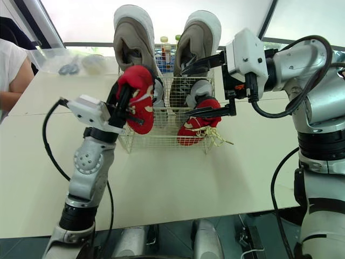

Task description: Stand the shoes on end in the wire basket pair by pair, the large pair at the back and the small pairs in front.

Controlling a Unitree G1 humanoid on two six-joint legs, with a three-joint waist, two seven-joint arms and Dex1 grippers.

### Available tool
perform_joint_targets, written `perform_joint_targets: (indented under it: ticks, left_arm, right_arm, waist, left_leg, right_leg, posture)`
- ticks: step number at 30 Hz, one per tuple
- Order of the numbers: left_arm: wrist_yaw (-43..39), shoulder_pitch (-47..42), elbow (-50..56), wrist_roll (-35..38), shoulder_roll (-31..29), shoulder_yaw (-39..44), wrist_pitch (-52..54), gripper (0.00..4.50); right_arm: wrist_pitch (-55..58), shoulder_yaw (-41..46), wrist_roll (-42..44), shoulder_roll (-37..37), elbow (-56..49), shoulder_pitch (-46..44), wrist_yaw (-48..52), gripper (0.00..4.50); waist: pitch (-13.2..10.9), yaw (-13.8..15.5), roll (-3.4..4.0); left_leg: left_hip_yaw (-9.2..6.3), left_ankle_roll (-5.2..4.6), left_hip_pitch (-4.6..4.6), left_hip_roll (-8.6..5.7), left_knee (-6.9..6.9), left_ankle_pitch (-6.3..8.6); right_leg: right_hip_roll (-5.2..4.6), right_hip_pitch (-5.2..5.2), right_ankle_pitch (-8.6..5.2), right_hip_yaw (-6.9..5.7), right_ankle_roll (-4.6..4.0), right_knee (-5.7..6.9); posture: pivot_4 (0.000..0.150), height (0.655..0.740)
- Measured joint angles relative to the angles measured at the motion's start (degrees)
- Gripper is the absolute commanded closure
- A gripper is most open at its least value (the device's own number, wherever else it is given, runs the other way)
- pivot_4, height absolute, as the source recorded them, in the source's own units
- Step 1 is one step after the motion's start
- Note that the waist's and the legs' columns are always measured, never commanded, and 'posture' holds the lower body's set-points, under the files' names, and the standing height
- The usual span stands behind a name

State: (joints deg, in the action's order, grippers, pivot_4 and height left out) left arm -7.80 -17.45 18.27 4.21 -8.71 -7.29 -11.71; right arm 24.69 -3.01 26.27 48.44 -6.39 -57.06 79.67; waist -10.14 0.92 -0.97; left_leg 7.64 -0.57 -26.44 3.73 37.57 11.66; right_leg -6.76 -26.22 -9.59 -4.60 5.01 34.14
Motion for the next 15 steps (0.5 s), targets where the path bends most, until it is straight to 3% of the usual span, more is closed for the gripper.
perform_joint_targets:
  ticks: [15]
  left_arm:
    - [2.6, 2.1, -6.5, -7.4, 7.3, -2.3, -7.7, 4.48]
  right_arm:
    - [2.3, 0.0, 0.6, 1.6, -1.6, 0.0, -0.3, 0.0]
  waist:
    - [0.0, 0.0, 0.03]
  left_leg:
    - [-0.06, -0.06, -0.07, 0.04, 0.21, 0.07]
  right_leg:
    - [-0.01, 0.01, 0.0, -0.05, 0.0, 0.03]
  posture:
    - [0.15, 0.74]
